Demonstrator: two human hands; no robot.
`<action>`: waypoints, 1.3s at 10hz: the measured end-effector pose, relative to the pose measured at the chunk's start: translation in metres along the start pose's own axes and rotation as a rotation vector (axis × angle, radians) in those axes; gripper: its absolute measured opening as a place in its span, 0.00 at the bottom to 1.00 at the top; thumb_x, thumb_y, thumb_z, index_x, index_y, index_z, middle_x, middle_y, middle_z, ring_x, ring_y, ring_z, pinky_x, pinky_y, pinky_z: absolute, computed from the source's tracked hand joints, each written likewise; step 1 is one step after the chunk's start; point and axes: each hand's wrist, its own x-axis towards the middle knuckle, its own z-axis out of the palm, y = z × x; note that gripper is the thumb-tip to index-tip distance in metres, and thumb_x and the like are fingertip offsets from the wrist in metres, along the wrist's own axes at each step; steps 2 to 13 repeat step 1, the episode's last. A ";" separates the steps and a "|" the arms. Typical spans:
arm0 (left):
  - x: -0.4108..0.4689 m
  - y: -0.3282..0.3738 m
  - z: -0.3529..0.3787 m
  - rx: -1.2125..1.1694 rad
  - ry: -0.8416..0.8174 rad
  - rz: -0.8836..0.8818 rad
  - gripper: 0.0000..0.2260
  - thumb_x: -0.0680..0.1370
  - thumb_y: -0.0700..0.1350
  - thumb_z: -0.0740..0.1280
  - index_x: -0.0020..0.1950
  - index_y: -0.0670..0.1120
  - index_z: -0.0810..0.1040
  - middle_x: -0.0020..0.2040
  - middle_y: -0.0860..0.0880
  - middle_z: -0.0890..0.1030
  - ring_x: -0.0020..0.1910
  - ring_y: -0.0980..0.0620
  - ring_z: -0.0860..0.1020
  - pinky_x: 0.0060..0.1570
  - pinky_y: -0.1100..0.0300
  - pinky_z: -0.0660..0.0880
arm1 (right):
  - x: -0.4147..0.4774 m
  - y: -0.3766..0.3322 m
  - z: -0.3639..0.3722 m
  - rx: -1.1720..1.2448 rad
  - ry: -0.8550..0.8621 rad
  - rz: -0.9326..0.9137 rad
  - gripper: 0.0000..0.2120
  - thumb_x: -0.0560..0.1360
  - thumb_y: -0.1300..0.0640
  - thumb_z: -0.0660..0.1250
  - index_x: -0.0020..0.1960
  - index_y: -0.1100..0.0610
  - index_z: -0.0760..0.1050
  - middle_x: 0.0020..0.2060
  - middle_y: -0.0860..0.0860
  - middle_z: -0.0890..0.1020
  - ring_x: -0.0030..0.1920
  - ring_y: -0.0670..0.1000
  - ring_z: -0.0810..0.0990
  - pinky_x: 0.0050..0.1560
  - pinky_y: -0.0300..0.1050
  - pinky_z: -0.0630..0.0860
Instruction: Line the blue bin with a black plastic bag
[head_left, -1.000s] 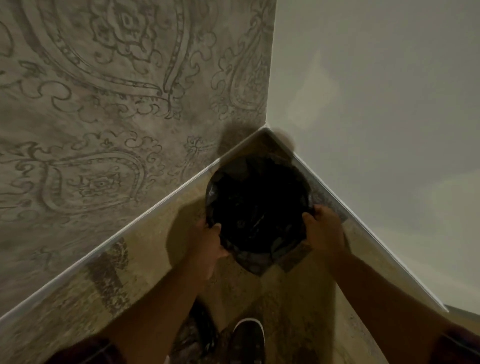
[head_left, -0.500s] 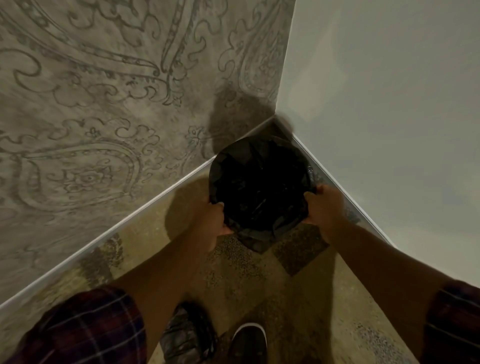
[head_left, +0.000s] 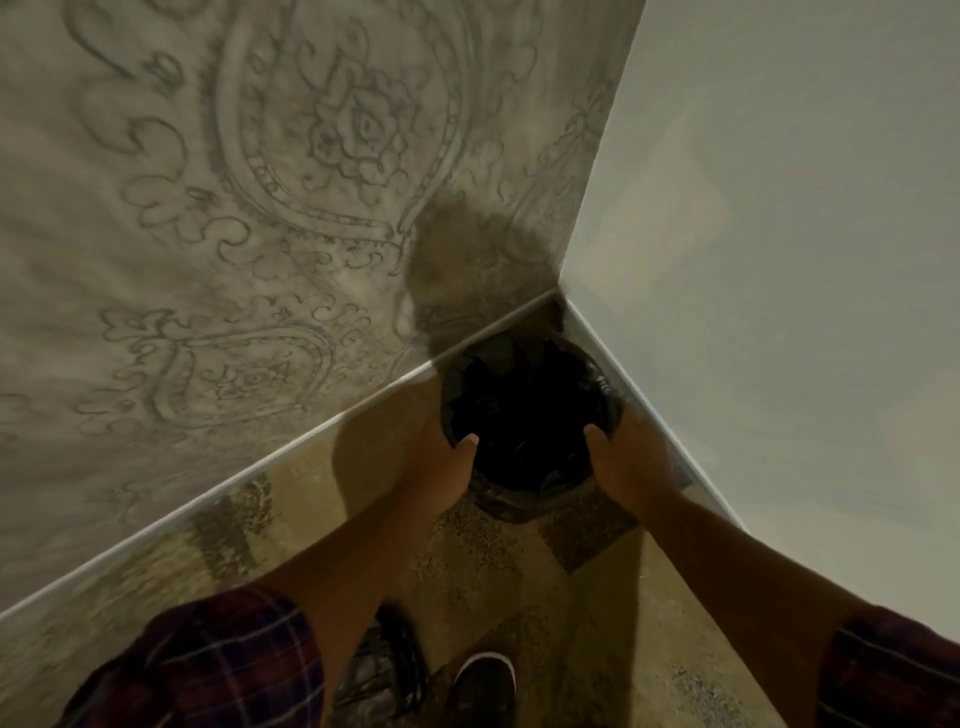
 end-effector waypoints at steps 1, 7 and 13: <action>-0.023 0.019 -0.013 0.143 0.013 0.077 0.34 0.84 0.60 0.62 0.87 0.49 0.56 0.86 0.43 0.63 0.83 0.39 0.63 0.80 0.37 0.64 | -0.028 -0.028 -0.027 -0.166 -0.001 -0.134 0.33 0.83 0.41 0.61 0.79 0.61 0.63 0.76 0.62 0.70 0.75 0.64 0.71 0.72 0.61 0.73; -0.023 0.019 -0.013 0.143 0.013 0.077 0.34 0.84 0.60 0.62 0.87 0.49 0.56 0.86 0.43 0.63 0.83 0.39 0.63 0.80 0.37 0.64 | -0.028 -0.028 -0.027 -0.166 -0.001 -0.134 0.33 0.83 0.41 0.61 0.79 0.61 0.63 0.76 0.62 0.70 0.75 0.64 0.71 0.72 0.61 0.73; -0.023 0.019 -0.013 0.143 0.013 0.077 0.34 0.84 0.60 0.62 0.87 0.49 0.56 0.86 0.43 0.63 0.83 0.39 0.63 0.80 0.37 0.64 | -0.028 -0.028 -0.027 -0.166 -0.001 -0.134 0.33 0.83 0.41 0.61 0.79 0.61 0.63 0.76 0.62 0.70 0.75 0.64 0.71 0.72 0.61 0.73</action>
